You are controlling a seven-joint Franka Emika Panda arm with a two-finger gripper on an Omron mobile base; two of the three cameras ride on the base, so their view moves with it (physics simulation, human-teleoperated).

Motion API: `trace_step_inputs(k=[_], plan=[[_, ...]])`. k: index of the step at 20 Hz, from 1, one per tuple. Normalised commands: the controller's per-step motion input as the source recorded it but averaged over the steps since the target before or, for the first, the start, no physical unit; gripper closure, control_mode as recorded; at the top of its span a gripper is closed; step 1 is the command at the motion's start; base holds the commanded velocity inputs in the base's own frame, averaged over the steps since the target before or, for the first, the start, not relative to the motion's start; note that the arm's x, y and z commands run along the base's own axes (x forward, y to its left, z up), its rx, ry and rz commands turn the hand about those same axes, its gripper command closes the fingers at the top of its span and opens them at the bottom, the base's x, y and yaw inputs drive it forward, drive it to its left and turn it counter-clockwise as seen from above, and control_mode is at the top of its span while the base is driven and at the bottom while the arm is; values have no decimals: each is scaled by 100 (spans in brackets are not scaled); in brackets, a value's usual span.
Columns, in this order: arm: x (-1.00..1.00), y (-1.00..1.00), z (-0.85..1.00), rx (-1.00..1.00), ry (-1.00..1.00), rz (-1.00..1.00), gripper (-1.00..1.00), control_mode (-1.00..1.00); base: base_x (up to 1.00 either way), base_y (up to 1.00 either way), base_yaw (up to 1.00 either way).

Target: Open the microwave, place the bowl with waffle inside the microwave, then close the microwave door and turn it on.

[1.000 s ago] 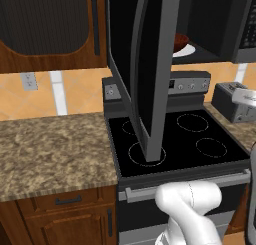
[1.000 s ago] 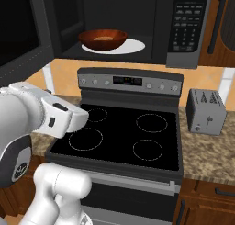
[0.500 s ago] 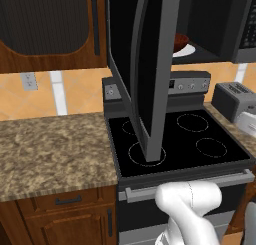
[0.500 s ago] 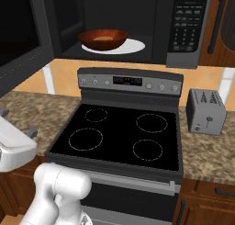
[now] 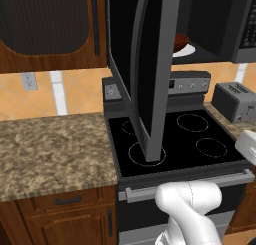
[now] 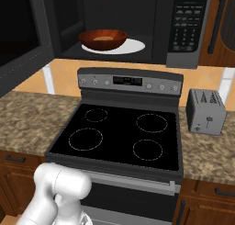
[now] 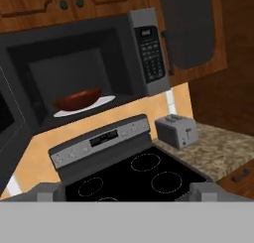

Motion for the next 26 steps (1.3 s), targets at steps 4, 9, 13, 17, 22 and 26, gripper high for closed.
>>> trace_step_inputs(k=[4,9,13,17,22,26], plan=[[-34,74,12,-20,0,-1,-100,-100,0,0,0],[-27,99,0,-25,0,-5,-100,-100,0,0,0],[-7,98,2,-26,0,-17,-100,-100,0,0,0],[9,93,7,-29,4,-28,-100,-100,0,0,0],[57,59,0,-28,9,-37,-100,-100,0,0,0],[76,46,0,-22,6,-33,-100,-100,0,0,0]])
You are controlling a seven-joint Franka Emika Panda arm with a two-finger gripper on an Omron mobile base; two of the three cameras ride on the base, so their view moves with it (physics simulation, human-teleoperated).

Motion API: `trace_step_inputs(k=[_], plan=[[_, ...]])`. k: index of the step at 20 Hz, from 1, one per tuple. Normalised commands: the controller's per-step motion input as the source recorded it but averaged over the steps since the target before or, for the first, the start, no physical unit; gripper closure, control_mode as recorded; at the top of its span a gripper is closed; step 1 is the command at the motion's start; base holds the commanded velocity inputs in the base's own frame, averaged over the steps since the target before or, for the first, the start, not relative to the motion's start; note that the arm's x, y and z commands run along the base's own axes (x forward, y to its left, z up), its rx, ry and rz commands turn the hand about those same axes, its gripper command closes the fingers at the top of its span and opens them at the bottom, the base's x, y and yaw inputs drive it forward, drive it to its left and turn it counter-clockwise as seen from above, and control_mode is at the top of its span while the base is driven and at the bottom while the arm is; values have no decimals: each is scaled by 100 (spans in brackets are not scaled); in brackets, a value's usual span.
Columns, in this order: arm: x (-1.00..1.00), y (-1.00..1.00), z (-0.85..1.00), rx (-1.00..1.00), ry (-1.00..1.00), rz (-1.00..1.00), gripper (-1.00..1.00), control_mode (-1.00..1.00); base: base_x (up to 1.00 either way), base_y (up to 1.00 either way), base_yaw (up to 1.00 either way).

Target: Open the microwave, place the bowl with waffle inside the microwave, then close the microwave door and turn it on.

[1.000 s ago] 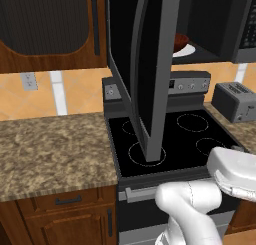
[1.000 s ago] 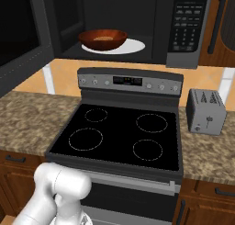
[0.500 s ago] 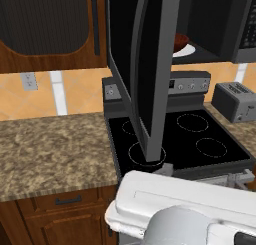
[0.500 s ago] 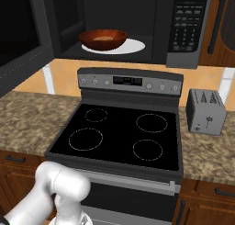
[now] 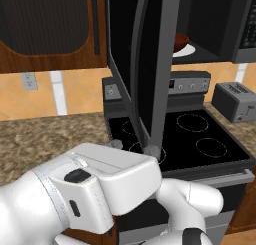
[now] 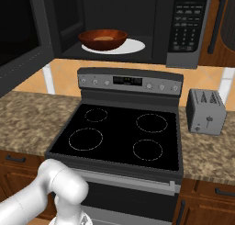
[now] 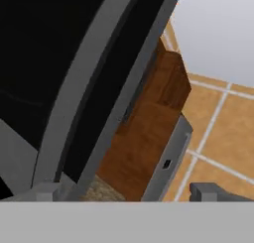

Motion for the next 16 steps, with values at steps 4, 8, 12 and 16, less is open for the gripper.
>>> trace_step_inputs(k=[4,8,12,16], plan=[[75,31,0,-16,5,-13,-100,-100,0,0,0],[68,18,-4,-5,0,-1,-100,-100,0,0,0],[61,12,-9,0,-1,0,-100,-100,0,0,0],[40,0,-1,0,-8,0,-100,-100,0,0,0]])
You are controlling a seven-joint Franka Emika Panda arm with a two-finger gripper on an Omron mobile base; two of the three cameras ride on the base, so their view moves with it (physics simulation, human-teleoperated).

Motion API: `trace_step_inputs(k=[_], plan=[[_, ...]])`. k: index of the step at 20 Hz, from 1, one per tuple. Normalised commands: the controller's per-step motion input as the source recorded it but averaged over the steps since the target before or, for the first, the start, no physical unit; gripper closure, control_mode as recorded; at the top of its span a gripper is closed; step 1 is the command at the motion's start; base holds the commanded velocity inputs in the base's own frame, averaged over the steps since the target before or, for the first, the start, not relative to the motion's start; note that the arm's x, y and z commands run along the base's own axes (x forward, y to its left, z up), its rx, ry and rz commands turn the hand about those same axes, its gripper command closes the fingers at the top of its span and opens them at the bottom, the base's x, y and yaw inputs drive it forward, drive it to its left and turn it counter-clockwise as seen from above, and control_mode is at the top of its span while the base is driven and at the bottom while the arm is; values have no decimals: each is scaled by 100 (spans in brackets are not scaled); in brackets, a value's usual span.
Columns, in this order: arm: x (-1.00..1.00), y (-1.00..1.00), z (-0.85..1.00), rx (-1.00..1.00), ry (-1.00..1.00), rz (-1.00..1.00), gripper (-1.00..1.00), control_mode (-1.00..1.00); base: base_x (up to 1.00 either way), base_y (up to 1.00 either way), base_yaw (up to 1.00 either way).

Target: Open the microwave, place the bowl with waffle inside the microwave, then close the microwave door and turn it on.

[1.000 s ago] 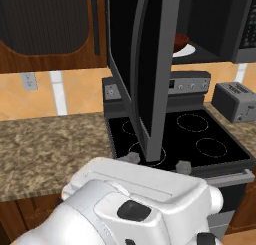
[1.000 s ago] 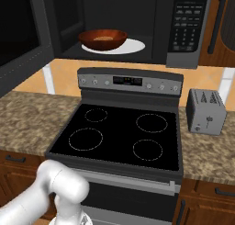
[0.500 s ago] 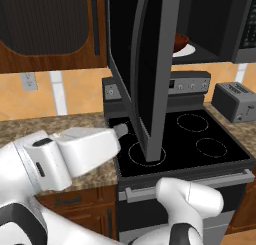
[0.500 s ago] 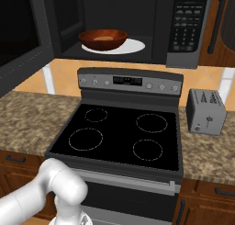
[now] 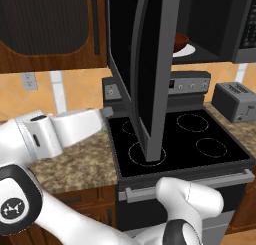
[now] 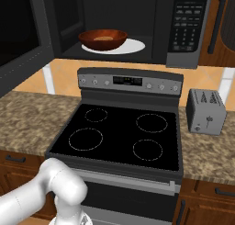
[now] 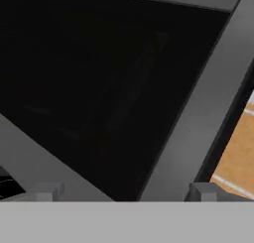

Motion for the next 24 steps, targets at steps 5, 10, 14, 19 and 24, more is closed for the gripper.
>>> trace_step_inputs(k=[5,10,14,19,24], plan=[[21,-18,0,0,-1,-4,-100,-100,0,0,0],[26,-24,0,0,0,-5,-100,-100,0,0,0],[22,-25,0,3,-3,-5,-100,-100,0,0,0],[1,-50,1,16,-14,-1,-100,-100,0,0,0],[0,-95,1,31,-17,0,-100,-100,0,0,0]])
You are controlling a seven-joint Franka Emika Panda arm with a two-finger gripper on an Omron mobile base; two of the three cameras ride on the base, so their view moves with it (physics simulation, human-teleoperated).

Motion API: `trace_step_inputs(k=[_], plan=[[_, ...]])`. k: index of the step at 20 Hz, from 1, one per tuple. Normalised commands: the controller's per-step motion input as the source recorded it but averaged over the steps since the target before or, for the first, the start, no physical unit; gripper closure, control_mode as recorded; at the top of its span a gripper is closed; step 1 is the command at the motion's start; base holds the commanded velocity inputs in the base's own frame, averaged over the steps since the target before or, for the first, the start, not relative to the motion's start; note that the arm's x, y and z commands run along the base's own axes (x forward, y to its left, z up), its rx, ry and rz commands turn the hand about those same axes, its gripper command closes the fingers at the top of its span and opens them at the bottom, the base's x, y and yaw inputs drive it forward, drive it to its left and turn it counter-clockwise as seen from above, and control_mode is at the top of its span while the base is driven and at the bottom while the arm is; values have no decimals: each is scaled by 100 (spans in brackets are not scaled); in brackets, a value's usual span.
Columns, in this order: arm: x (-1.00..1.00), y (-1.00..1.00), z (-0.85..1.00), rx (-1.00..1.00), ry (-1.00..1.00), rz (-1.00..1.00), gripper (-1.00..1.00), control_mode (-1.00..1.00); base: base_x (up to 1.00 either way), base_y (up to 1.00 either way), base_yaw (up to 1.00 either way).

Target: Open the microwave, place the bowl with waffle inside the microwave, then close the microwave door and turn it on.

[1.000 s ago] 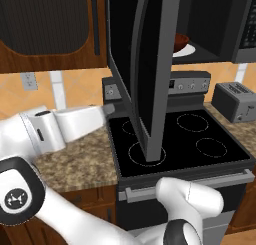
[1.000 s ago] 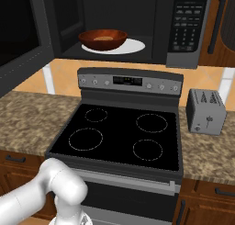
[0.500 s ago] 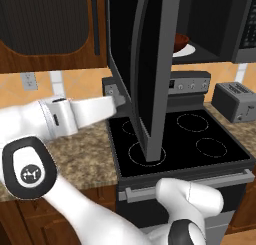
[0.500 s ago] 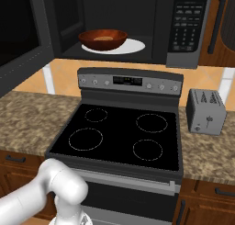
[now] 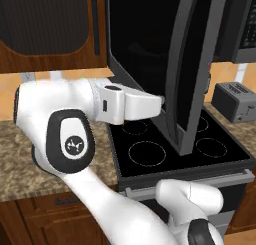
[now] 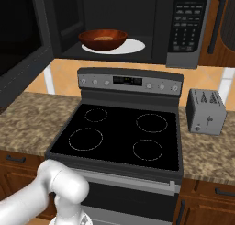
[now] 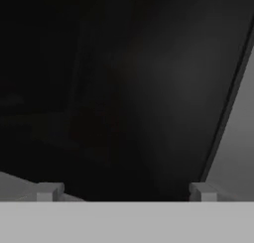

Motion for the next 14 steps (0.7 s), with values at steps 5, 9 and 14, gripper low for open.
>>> trace_step_inputs(k=[5,9,14], plan=[[8,-100,1,30,-12,6,-100,-100,0,0,0],[34,-85,0,21,-4,7,-100,-100,0,0,0],[38,-70,0,10,0,10,-100,-100,0,0,0]])
